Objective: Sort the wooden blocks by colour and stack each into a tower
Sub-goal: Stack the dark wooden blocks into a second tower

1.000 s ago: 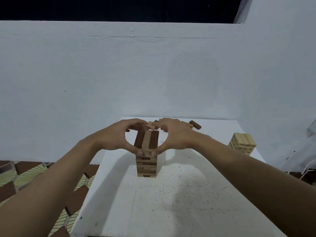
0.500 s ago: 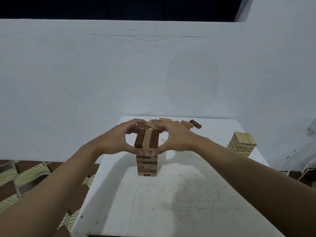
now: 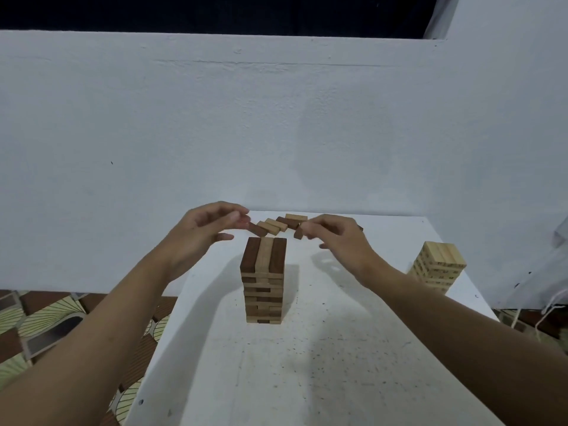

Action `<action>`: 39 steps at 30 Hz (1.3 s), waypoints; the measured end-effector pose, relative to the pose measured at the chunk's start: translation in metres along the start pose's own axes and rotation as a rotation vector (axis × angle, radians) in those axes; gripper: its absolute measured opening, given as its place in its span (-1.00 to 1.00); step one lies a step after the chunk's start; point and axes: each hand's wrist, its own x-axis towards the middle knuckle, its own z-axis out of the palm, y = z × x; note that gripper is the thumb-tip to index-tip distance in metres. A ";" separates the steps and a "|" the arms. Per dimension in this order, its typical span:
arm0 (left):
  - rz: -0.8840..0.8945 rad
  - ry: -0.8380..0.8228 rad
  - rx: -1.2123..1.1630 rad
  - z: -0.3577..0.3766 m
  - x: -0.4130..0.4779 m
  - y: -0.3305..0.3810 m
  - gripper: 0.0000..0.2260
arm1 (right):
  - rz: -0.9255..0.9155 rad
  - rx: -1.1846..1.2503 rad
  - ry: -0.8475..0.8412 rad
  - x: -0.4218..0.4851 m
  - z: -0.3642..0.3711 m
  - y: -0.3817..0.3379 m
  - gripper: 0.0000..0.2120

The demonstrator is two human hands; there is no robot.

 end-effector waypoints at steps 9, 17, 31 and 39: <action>-0.071 0.041 0.519 0.006 0.055 -0.100 -0.87 | 0.003 -0.593 0.003 0.046 0.001 0.072 -0.92; 0.010 -0.236 0.921 0.008 0.108 -0.159 -0.56 | -0.021 -1.014 -0.328 0.094 0.008 0.107 -0.48; -0.036 -0.416 1.259 0.009 0.143 -0.188 -0.34 | -0.101 -1.155 -0.407 0.127 0.014 0.133 -0.46; 0.195 -0.199 1.138 0.005 0.140 -0.162 -0.60 | -0.170 -1.108 -0.352 0.118 0.020 0.132 -0.55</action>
